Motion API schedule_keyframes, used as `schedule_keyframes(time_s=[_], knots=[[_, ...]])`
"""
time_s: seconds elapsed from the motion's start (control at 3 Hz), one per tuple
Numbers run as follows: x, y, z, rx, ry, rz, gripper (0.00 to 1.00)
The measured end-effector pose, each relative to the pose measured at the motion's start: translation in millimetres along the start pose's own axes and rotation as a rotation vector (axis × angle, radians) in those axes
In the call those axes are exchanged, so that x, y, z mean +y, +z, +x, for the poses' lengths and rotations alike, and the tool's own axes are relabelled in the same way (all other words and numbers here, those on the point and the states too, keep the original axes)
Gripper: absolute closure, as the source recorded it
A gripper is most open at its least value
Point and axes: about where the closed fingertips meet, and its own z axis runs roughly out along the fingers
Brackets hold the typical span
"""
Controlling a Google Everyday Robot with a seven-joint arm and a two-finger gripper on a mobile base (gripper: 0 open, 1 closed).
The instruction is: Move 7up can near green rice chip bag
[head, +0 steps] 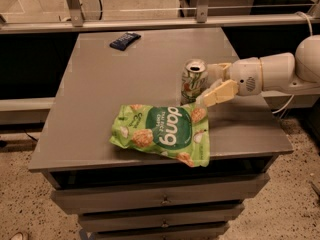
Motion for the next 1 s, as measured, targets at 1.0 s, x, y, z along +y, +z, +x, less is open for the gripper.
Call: schedule_keyframes(time_s=[1.0], knots=[[-24.9,-95.5,-66.6,-0.147,-0.135,0.113,0.0]])
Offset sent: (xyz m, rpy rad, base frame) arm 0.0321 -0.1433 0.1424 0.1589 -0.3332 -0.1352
